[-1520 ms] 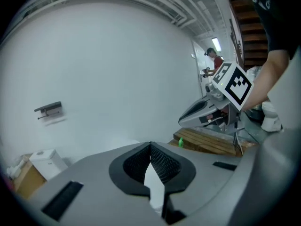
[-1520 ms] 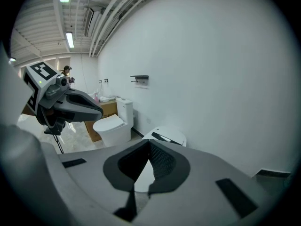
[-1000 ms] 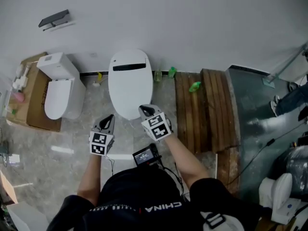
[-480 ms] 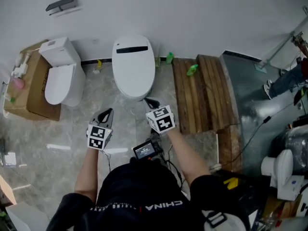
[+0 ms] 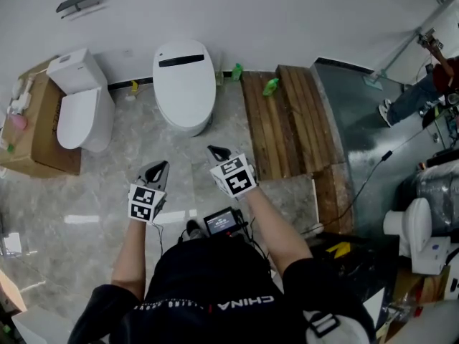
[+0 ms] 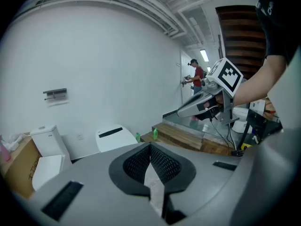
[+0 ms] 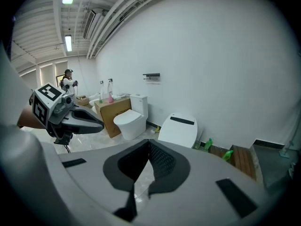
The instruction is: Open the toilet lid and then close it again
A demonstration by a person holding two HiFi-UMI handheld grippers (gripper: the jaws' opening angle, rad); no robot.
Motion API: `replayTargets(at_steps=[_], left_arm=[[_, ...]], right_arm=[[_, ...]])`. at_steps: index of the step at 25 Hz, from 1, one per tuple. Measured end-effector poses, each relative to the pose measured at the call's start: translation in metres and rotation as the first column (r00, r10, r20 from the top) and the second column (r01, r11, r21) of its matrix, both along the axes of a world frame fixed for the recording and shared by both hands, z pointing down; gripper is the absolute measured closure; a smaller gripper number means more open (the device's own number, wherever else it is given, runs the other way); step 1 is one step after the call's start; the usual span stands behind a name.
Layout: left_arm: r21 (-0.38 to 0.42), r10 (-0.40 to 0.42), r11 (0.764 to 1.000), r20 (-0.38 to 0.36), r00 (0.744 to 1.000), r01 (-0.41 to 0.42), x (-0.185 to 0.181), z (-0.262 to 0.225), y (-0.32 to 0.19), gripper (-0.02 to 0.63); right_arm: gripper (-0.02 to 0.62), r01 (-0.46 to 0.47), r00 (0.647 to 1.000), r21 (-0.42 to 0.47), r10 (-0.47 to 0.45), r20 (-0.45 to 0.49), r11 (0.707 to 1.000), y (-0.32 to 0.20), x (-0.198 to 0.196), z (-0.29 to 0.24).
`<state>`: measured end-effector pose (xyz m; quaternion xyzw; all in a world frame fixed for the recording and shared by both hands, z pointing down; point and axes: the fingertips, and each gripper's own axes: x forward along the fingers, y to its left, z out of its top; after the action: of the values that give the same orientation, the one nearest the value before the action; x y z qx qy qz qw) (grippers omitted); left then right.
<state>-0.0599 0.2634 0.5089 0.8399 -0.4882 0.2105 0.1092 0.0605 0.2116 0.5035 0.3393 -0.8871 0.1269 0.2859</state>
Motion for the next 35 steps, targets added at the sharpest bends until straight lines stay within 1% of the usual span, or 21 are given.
replayTargets(at_steps=[6,10,13,16,25,30,35], left_arm=[[-0.030,-0.002,1.000,-0.018,1.000,0.002,0.049,0.004,0.016,0.597],[-0.036,-0.003,0.999,-0.019,1.000,0.002,0.078,0.005,0.018,0.597],[-0.026,-0.004,1.000,-0.028,1.000,0.003,0.091,-0.004,0.016,0.597],[-0.022,-0.016,1.000,-0.037,0.999,0.015,0.094,-0.011,0.012,0.597],[-0.014,-0.039,0.999,-0.029,0.999,0.039,0.088,-0.020,0.000,0.597],[-0.025,-0.024,0.999,-0.035,0.999,0.023,0.086,-0.018,-0.004,0.597],[-0.029,-0.007,1.000,-0.049,0.999,0.006,0.088,-0.017,-0.004,0.597]], right_arm=[[0.581,-0.004,1.000,-0.009,0.004,0.002,1.000,0.010,0.044,0.005],[0.581,0.044,0.998,0.010,-0.043,-0.039,0.999,0.021,0.067,0.015],[0.581,0.065,0.997,0.010,-0.065,-0.029,0.998,0.022,0.074,0.013],[0.581,0.069,0.998,0.025,-0.069,-0.011,0.997,0.017,0.076,0.004],[0.583,0.077,0.997,0.054,-0.076,-0.023,0.996,0.004,0.073,-0.004],[0.583,0.093,0.996,0.049,-0.091,-0.024,0.994,0.002,0.066,-0.005],[0.582,0.085,0.996,0.042,-0.084,-0.018,0.996,0.003,0.066,-0.007]])
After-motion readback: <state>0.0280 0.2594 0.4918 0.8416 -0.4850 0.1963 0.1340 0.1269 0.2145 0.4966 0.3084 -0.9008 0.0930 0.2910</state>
